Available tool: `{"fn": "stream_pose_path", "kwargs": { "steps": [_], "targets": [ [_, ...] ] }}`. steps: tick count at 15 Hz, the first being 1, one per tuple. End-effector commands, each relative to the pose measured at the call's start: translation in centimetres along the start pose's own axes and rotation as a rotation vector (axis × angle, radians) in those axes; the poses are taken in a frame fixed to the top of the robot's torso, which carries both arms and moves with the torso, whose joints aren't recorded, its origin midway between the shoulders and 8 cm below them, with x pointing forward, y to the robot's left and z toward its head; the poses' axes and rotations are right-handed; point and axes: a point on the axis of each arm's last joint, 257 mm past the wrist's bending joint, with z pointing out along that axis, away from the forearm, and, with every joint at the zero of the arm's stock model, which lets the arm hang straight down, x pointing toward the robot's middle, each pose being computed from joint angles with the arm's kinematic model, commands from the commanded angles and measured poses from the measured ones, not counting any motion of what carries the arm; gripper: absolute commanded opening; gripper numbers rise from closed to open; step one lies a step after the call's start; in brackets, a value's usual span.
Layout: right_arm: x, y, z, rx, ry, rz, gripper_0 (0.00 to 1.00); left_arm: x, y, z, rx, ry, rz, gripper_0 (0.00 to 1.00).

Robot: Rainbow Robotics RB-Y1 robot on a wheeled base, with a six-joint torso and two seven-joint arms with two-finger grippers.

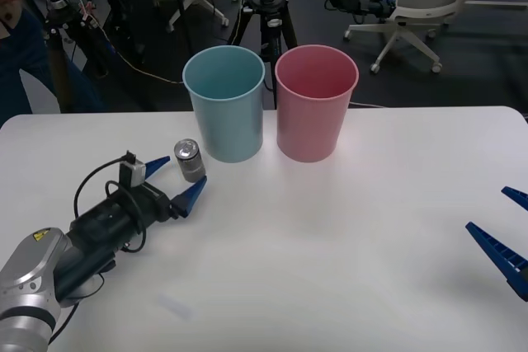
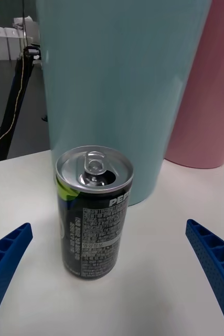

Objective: Grasp the object on the table and drop it into the matching bin: aluminum can to the light blue bin, PET bottle to the pink bin.

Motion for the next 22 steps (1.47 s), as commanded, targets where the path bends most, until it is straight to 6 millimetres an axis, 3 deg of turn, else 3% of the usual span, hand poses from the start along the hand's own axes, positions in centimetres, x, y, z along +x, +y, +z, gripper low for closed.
{"fn": "stream_pose_path", "kwargs": {
  "steps": [1, 17, 18, 19, 20, 21, 22],
  "targets": [
    [0.0, 0.0, 0.0, 0.0, 0.0, 0.0, 1.0, -0.4, -0.7, 1.1, 0.005, -0.003, -0.012, 1.0],
    [0.0, 0.0, 0.0, 0.0, 0.0, 0.0, 1.0, -0.3, 1.3, 4.0, -0.056, 0.034, -0.026, 1.0],
    [0.0, 0.0, 0.0, 0.0, 0.0, 0.0, 1.0, -0.2, 1.2, 4.0, -0.056, 0.036, -0.029, 0.82],
    [0.0, 0.0, 0.0, 0.0, 0.0, 0.0, 1.0, -0.2, 1.2, 4.0, -0.056, 0.035, -0.028, 0.51],
    [0.0, 0.0, 0.0, 0.0, 0.0, 0.0, 1.0, -0.2, 1.3, 4.0, -0.057, 0.035, -0.03, 0.14],
    [0.0, 0.0, 0.0, 0.0, 0.0, 0.0, 1.0, -0.3, 1.2, 4.0, -0.056, 0.033, -0.033, 0.01],
    [0.0, 0.0, 0.0, 0.0, 0.0, 0.0, 1.0, -0.3, 1.2, 4.0, -0.056, 0.033, -0.035, 0.0]
  ]
}}
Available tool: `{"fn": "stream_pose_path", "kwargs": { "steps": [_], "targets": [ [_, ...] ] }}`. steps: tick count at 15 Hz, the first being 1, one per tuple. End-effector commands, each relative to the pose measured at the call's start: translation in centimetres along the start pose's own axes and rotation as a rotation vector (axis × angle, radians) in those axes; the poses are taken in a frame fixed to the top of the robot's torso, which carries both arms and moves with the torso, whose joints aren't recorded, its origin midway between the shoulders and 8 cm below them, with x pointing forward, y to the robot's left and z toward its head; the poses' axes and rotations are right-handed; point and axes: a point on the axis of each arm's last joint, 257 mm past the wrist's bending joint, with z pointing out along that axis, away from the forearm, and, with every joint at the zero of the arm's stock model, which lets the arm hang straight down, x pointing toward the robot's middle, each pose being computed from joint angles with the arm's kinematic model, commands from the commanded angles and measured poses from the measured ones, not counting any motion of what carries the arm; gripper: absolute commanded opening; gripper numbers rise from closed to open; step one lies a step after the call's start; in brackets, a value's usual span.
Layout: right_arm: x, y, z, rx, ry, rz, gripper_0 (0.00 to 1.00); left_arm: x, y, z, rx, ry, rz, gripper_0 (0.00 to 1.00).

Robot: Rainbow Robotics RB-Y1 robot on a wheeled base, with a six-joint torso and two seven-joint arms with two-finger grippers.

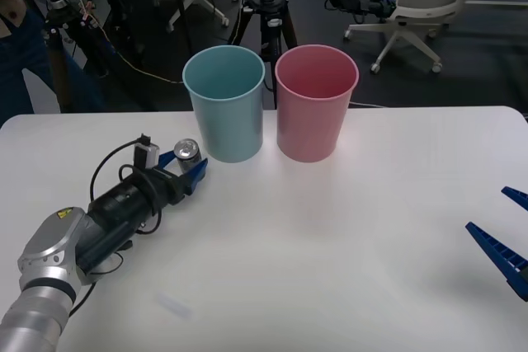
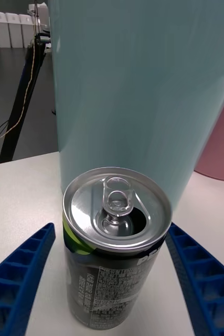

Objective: Grasp the object on the table and drop it into the matching bin: aluminum can to the light blue bin, PET bottle to the pink bin.

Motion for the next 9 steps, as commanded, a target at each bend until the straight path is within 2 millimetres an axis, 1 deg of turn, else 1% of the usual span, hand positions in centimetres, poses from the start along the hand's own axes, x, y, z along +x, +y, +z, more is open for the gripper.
{"fn": "stream_pose_path", "kwargs": {
  "steps": [1, 3, 9],
  "targets": [
    [0.0, 0.0, 0.0, 0.0, 0.0, 0.0, 1.0, -0.1, -0.1, 0.1, 0.001, -0.001, -0.004, 0.0],
    [0.0, 0.0, 0.0, 0.0, 0.0, 0.0, 1.0, -0.1, 0.0, 0.0, 0.001, -0.002, 0.001, 0.0],
    [0.0, 0.0, 0.0, 0.0, 0.0, 0.0, 1.0, -1.3, -0.6, -0.6, 0.052, -0.044, -0.001, 0.0]
  ]
}}
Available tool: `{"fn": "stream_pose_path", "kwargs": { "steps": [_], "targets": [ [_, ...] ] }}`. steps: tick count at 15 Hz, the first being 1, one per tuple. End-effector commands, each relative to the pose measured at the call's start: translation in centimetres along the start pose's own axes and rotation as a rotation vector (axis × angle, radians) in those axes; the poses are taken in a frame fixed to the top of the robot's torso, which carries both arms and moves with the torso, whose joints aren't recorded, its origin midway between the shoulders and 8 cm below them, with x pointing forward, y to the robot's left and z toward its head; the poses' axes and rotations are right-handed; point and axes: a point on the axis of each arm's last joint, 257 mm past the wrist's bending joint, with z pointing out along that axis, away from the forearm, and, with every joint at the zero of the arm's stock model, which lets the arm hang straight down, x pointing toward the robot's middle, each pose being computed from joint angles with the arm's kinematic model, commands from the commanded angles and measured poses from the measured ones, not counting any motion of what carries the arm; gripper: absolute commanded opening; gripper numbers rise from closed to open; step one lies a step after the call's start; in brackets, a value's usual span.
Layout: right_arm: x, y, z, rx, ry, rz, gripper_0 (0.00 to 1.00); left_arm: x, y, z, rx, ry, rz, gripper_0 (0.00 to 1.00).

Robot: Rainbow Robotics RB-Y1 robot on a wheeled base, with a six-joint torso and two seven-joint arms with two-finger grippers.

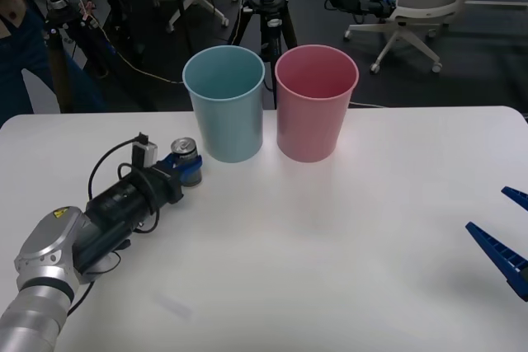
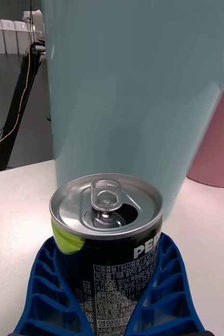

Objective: Grasp the object on the table and drop it into the matching bin: aluminum can to the light blue bin, PET bottle to the pink bin.

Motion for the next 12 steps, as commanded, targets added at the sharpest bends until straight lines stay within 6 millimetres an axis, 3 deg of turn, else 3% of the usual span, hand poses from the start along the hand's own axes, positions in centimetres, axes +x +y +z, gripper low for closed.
{"fn": "stream_pose_path", "kwargs": {
  "steps": [1, 4, 6, 12],
  "targets": [
    [0.0, 0.0, 0.0, 0.0, 0.0, 0.0, 1.0, -0.9, -0.2, -0.7, 0.032, -0.031, -0.001, 0.0],
    [0.0, 0.0, 0.0, 0.0, 0.0, 0.0, 1.0, -1.7, 0.9, -3.4, 0.013, -0.048, 0.048, 0.0],
    [0.0, 0.0, 0.0, 0.0, 0.0, 0.0, 1.0, -1.9, 1.7, -6.2, -0.01, -0.051, 0.083, 0.0],
    [0.0, 0.0, 0.0, 0.0, 0.0, 0.0, 1.0, -3.9, 2.1, -12.4, -0.007, -0.086, 0.105, 0.0]
  ]
}}
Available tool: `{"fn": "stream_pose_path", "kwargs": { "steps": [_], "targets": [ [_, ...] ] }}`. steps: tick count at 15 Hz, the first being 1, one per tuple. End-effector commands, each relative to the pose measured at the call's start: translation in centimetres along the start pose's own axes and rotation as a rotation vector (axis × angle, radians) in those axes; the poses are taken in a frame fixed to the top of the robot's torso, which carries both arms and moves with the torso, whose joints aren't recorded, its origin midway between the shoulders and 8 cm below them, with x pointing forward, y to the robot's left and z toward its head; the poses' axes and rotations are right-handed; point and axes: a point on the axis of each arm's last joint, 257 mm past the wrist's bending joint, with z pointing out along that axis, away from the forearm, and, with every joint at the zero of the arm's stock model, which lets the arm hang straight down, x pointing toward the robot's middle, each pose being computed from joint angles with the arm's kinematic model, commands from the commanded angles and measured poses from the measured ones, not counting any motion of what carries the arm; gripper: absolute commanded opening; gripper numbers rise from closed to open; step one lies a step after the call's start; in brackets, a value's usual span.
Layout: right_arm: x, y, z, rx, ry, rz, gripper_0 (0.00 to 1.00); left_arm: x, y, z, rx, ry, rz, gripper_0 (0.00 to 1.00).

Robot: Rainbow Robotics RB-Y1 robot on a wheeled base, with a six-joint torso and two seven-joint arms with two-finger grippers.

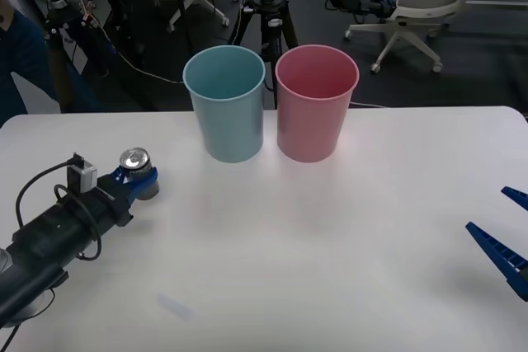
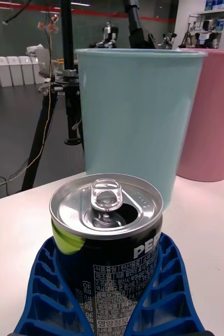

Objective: Grasp the object on the table and drop it into the matching bin: aluminum can to the light blue bin, PET bottle to the pink bin.

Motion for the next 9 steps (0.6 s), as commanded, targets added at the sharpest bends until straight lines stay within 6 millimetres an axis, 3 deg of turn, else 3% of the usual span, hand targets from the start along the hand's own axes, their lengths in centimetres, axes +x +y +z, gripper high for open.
{"fn": "stream_pose_path", "kwargs": {
  "steps": [1, 4, 9],
  "targets": [
    [0.0, 0.0, 0.0, 0.0, 0.0, 0.0, 1.0, -1.4, 0.4, -2.7, -0.006, -0.015, 0.009, 0.0],
    [0.0, 0.0, 0.0, 0.0, 0.0, 0.0, 1.0, -3.3, 0.5, -4.7, -0.01, -0.037, 0.011, 0.0],
    [0.0, 0.0, 0.0, 0.0, 0.0, 0.0, 1.0, -8.3, 0.9, -5.6, -0.028, -0.073, 0.082, 0.0]
  ]
}}
